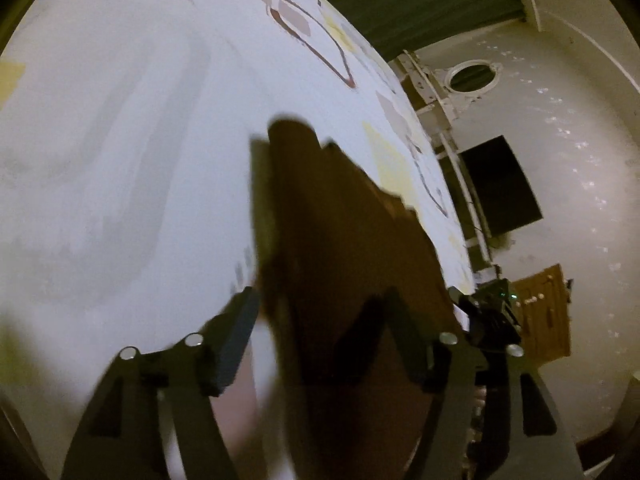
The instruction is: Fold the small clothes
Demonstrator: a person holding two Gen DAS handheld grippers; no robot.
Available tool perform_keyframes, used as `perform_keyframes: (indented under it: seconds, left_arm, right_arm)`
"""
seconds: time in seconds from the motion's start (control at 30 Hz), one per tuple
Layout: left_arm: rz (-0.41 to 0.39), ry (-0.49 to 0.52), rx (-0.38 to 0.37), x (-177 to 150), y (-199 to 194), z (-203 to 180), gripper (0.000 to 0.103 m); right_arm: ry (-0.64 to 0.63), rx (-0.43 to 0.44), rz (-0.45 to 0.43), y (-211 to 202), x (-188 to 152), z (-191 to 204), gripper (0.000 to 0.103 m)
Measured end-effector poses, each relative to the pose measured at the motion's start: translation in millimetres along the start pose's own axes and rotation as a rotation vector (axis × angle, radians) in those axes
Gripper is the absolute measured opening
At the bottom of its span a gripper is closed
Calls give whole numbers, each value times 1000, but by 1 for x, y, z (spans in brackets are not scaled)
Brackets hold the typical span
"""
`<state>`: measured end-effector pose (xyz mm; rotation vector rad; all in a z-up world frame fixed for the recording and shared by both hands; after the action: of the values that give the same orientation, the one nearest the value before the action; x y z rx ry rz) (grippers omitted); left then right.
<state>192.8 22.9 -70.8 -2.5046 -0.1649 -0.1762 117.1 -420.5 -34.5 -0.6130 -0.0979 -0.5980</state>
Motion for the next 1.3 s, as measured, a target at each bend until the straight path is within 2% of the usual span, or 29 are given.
perform_keyframes:
  seconds: [0.07,0.23,0.3,0.4,0.57,0.6,0.67,0.7,0.73,0.8,0.9,1.3]
  left_arm:
    - [12,-15,-22,-18,-5,1,71]
    - [26,-58,-62,-51,-9,-2,72]
    - [32,-67,-74,-57,-6,-4,72]
    - [21,-69,-52,-55,-3,-4,71]
    - [3,-87,-28,-56,-2,-3,69]
    - [-4,-80,-13,-56,-1,-4,66]
    - [-9,-74,37,-58,5,-5,47]
    - [-8,-79,47,-58,7,-3,43]
    - [4,-89,35,-61,8,-2,30]
    - [11,-118,24,-63,9,1,24]
    - [-7,-96,26,-64,7,-3,18]
    - [-10,-130,0,-68,-8,0,16]
  right_arm:
    - [-13,10,23,-2,-19,5,59]
    - [-13,47,41,-3,-47,14,64]
    - [-28,62,57,0,-55,19,66]
    - [-61,44,60,5,-60,27,71]
    - [-9,98,53,6,-58,28,75]
    - [-11,86,51,7,-58,28,74]
    - [-41,37,78,12,-61,28,55]
    - [-51,8,98,15,-63,26,34]
    - [-56,-19,124,20,-64,22,26]
    - [-55,-18,121,18,-70,18,23]
    - [-57,-11,111,14,-71,18,20]
    - [-75,-1,103,13,-76,30,17]
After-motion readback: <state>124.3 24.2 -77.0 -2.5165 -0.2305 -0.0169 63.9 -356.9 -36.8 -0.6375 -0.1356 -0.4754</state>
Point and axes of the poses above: each gripper's, at about its wrist camera, not at the fingertips, and y roughly the way its jaws point, z to its left, x to its top, the point moved 4 cm from there along y, roughly the way its jaws point, and after that the axes turned 9 degrees about -y, right-handed, at the moved point
